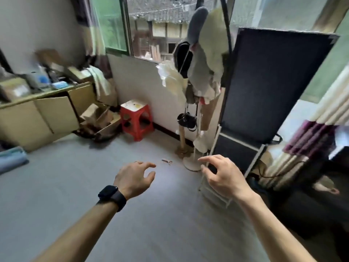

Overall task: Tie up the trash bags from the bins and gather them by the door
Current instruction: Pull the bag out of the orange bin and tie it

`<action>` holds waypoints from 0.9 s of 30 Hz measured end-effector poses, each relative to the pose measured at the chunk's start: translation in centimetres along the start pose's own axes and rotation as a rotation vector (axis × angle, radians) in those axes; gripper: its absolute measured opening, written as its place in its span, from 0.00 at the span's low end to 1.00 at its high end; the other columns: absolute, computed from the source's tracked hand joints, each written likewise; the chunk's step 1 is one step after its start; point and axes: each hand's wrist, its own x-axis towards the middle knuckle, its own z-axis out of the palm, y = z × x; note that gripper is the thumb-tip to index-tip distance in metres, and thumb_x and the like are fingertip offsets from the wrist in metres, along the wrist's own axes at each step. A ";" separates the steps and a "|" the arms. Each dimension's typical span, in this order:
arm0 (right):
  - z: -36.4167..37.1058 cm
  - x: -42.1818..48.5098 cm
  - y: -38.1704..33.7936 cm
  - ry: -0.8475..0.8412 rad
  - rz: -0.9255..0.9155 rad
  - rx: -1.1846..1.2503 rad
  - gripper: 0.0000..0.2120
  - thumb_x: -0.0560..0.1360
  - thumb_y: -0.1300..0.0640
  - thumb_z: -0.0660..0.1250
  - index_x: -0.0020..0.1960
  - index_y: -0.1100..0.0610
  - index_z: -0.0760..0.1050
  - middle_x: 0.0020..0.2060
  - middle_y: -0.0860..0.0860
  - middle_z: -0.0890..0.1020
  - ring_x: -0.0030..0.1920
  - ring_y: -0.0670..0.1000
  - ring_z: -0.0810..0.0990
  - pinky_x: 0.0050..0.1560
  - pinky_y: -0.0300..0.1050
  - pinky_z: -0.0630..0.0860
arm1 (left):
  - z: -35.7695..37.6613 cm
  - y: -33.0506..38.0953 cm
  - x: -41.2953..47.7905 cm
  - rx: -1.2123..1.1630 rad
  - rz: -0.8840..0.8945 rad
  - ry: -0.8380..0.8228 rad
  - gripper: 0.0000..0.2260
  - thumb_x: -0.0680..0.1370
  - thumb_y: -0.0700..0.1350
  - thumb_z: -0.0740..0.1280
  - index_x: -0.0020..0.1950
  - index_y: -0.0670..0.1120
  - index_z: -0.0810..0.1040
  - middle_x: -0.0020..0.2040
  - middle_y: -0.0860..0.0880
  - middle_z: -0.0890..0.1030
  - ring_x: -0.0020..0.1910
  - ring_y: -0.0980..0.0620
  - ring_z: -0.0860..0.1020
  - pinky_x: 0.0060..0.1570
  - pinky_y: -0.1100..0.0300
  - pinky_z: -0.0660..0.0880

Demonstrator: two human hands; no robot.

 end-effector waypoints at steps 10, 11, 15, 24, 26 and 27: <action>17.7 15.8 -19.6 -0.244 -0.265 0.068 0.12 0.76 0.45 0.63 0.58 0.39 0.78 0.58 0.40 0.80 0.61 0.47 0.76 0.61 0.48 0.75 | -5.4 -26.8 -0.1 -0.018 -0.386 0.097 0.15 0.77 0.57 0.60 0.62 0.61 0.77 0.62 0.58 0.79 0.63 0.54 0.75 0.59 0.57 0.72; 18.5 16.4 -20.5 -0.260 -0.270 0.068 0.12 0.77 0.45 0.63 0.59 0.39 0.78 0.59 0.39 0.79 0.61 0.47 0.76 0.61 0.48 0.74 | -5.6 -27.9 -0.2 -0.023 -0.401 0.106 0.15 0.77 0.57 0.60 0.62 0.61 0.77 0.63 0.58 0.78 0.63 0.54 0.75 0.59 0.57 0.72; 24.9 22.8 -27.2 -0.342 -0.403 0.024 0.11 0.78 0.46 0.64 0.59 0.39 0.77 0.59 0.41 0.79 0.61 0.47 0.75 0.60 0.44 0.71 | -6.9 -36.4 -0.1 -0.056 -0.544 0.159 0.15 0.77 0.57 0.60 0.61 0.60 0.78 0.64 0.57 0.77 0.63 0.54 0.75 0.61 0.57 0.72; 42.4 37.7 -46.2 -0.575 -0.679 0.050 0.11 0.79 0.47 0.64 0.60 0.41 0.78 0.61 0.43 0.80 0.62 0.48 0.77 0.57 0.42 0.72 | -11.7 -57.1 -0.2 -0.067 -0.940 0.246 0.17 0.76 0.58 0.59 0.62 0.59 0.78 0.63 0.56 0.77 0.62 0.52 0.76 0.58 0.58 0.73; 45.9 39.8 -50.9 -0.636 -0.750 0.054 0.11 0.79 0.47 0.64 0.60 0.41 0.78 0.61 0.44 0.80 0.61 0.49 0.77 0.58 0.43 0.74 | -12.8 -61.0 -1.3 -0.063 -1.030 0.262 0.18 0.76 0.58 0.59 0.62 0.58 0.77 0.64 0.56 0.77 0.62 0.52 0.76 0.58 0.59 0.73; 47.4 40.5 -53.2 -0.669 -0.789 0.052 0.11 0.79 0.47 0.64 0.60 0.41 0.78 0.60 0.44 0.81 0.61 0.49 0.78 0.58 0.43 0.74 | -13.5 -62.6 -2.0 -0.052 -1.078 0.262 0.17 0.76 0.57 0.60 0.63 0.58 0.77 0.64 0.56 0.77 0.62 0.52 0.76 0.58 0.58 0.73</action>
